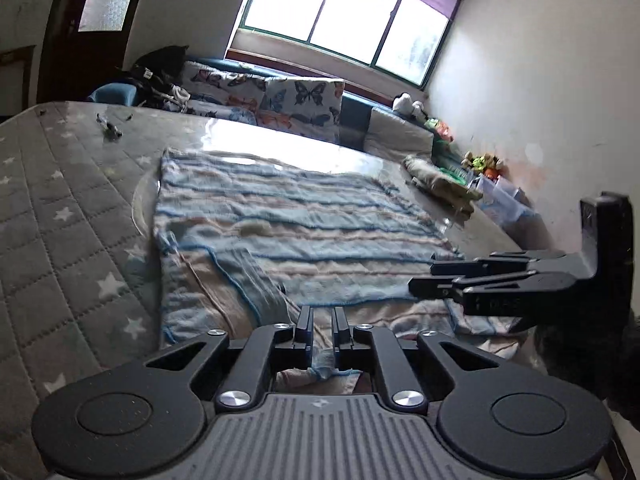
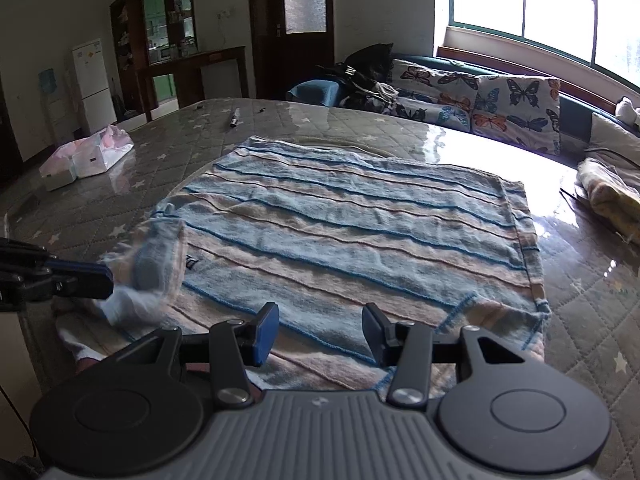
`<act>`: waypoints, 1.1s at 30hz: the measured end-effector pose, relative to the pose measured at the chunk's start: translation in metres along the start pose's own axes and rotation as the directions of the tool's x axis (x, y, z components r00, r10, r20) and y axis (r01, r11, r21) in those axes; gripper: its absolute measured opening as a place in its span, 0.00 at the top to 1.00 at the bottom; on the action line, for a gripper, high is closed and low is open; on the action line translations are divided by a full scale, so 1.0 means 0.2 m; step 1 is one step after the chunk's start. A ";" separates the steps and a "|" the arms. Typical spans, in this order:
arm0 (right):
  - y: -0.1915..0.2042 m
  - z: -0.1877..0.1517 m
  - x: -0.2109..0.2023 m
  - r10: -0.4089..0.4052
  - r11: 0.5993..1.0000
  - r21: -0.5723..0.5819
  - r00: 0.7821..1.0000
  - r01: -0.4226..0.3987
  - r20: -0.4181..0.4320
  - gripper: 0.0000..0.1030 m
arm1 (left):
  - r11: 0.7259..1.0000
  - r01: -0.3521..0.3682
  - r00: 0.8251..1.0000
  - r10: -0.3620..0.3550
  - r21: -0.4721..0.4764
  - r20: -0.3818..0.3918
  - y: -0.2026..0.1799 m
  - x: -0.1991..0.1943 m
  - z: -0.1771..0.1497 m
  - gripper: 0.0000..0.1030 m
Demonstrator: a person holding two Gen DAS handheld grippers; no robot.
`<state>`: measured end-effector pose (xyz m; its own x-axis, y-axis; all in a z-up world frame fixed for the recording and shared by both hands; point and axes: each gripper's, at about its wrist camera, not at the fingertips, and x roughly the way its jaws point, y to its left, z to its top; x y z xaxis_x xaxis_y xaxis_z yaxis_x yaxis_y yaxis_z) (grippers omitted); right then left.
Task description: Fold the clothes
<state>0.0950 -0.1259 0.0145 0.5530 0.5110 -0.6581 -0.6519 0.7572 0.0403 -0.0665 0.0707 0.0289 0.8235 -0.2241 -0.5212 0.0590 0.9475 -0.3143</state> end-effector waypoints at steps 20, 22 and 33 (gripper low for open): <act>0.46 0.06 0.13 0.281 0.944 -0.154 0.956 -0.291 -0.082 0.77 | 0.981 -0.185 0.981 0.187 0.056 -0.048 0.28 0.25 0.08 0.89; 0.49 0.03 0.15 0.272 0.940 -0.183 0.956 -0.288 -0.111 0.81 | 0.980 -0.188 0.980 0.191 0.062 -0.048 0.28 0.25 0.07 0.89; 0.49 0.01 0.10 0.249 0.943 -0.197 0.962 -0.267 -0.111 0.82 | 0.983 -0.171 0.985 0.173 0.069 -0.018 0.24 0.14 0.05 0.88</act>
<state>0.0429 -0.0405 0.0059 0.3121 0.6354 -0.7063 -0.8648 0.4977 0.0656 -0.0350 0.1118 0.0070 0.8108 -0.0612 -0.5821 -0.0443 0.9853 -0.1653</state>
